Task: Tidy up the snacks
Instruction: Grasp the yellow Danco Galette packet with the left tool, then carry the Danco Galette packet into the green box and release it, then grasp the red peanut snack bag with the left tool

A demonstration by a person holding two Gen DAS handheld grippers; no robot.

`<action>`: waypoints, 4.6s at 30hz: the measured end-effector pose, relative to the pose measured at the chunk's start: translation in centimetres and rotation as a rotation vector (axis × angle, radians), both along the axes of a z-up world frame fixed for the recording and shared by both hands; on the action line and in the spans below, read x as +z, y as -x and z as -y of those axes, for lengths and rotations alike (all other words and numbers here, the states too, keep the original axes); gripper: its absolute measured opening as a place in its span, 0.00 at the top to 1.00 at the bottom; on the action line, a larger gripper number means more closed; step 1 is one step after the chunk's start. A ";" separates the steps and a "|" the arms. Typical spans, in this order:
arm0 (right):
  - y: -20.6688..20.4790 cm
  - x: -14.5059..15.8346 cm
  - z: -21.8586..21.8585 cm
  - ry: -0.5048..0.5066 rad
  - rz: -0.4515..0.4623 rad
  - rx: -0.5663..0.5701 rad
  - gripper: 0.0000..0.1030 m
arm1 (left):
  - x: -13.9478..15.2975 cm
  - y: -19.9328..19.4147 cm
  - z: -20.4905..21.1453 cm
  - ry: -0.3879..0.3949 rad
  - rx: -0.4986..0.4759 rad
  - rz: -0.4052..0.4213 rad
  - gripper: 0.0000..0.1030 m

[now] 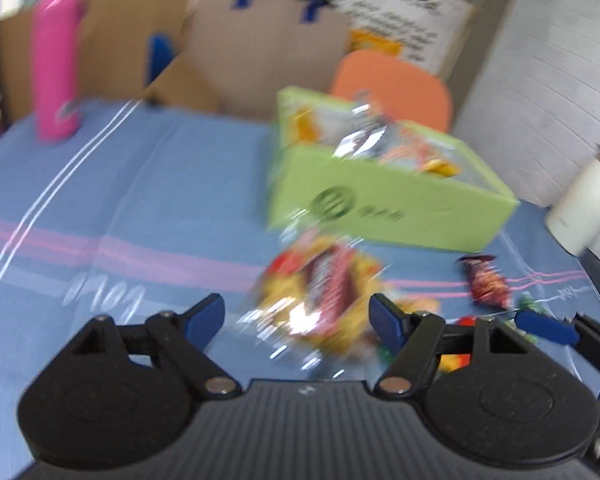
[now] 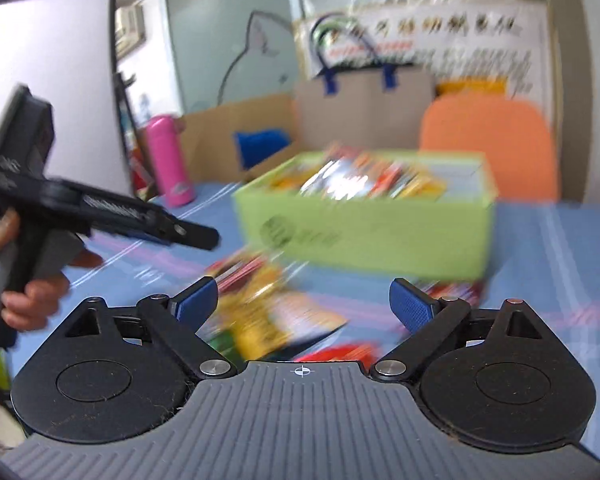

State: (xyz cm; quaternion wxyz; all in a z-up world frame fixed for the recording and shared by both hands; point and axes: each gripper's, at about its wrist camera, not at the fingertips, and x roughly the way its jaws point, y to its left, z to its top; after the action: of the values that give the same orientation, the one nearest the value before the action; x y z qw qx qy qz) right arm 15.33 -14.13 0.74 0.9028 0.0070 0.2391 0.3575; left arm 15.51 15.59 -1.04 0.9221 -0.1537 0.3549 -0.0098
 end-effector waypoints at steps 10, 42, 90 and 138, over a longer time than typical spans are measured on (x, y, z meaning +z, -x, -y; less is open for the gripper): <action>-2.4 -2.2 -11.4 0.030 -0.180 0.284 0.25 | 2.0 -0.2 -4.9 0.094 0.040 0.063 0.30; -6.1 -3.0 -12.9 0.165 -0.122 0.076 0.53 | -1.9 -5.4 -2.5 0.194 -0.140 -0.106 0.54; -6.0 3.0 7.1 -0.088 0.007 -0.255 0.12 | 6.2 -5.7 10.8 -0.069 -0.179 0.177 0.28; 2.1 -4.4 3.1 0.195 -0.086 -0.089 0.50 | -1.6 -2.3 15.3 0.157 -0.279 -0.217 0.58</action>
State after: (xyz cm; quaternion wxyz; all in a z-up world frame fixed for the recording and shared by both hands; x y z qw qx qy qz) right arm 13.27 -17.26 -3.62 0.9031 -0.0548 0.3105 0.2915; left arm 17.82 0.28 -2.65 0.8534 -0.1747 0.4682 -0.1483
